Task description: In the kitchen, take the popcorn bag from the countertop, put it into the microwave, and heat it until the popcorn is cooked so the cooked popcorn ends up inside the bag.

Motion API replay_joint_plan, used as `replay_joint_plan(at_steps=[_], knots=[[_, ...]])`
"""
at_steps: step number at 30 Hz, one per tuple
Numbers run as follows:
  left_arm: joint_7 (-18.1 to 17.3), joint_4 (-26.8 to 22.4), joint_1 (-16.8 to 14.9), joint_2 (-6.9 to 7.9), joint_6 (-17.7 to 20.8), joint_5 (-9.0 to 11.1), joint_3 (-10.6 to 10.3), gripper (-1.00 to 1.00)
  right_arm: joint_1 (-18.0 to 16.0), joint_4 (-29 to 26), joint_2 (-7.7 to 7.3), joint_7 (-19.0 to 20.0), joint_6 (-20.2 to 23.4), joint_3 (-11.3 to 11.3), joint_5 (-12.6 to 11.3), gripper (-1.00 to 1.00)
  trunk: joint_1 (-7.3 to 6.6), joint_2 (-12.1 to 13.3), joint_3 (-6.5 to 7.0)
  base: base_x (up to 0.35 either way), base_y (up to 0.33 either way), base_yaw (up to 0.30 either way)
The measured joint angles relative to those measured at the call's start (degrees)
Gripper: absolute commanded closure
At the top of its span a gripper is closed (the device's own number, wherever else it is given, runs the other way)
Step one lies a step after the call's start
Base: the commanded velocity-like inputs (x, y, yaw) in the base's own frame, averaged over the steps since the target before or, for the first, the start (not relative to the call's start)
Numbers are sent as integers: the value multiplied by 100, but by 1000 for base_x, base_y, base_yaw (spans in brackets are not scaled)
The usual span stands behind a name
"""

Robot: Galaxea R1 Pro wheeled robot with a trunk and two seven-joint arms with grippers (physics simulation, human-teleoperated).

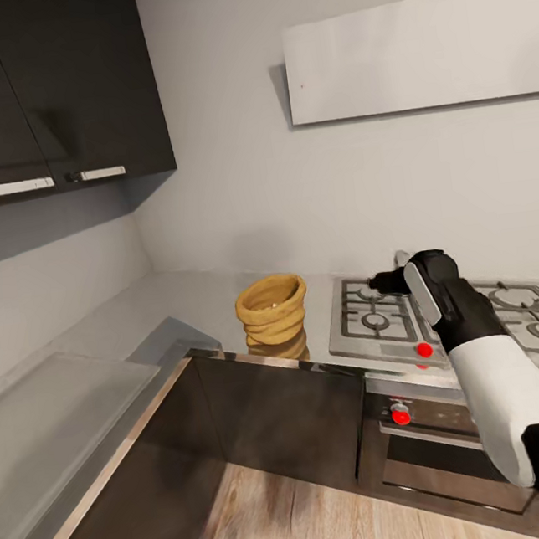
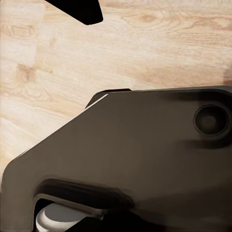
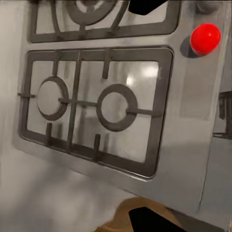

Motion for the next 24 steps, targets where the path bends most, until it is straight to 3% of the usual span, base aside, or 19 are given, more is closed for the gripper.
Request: replay_joint_plan(at_steps=[5,10,11,13,17,24], knots=[[0,0,0,0,0,-1,0,-100,-1156,1923,-75,-218,-2,-303,1,-100,-110,200,90,0,0,0],[0,0,0,-7,0,0,0,-100,-1973,3130,-171,-687,8,-321,3,-100,-220,401,180,0,0,0],[0,-1,1,-8,0,0,0,-100,-2116,3444,-265,-755,13,-317,20,-100,-242,441,198,0,0,0],[0,-2,1,-9,1,-1,1,-100,-2225,4095,-460,-789,29,-305,22,-100,-285,522,233,0,0,0],[0,-1,0,-9,0,0,0,-100,-2269,4850,-675,-799,32,-310,-10,-100,-374,683,305,0,0,0],[0,0,0,-9,0,-2,0,-100,-2276,5158,-737,-799,36,-378,-52,-100,-528,964,432,0,0,0]])
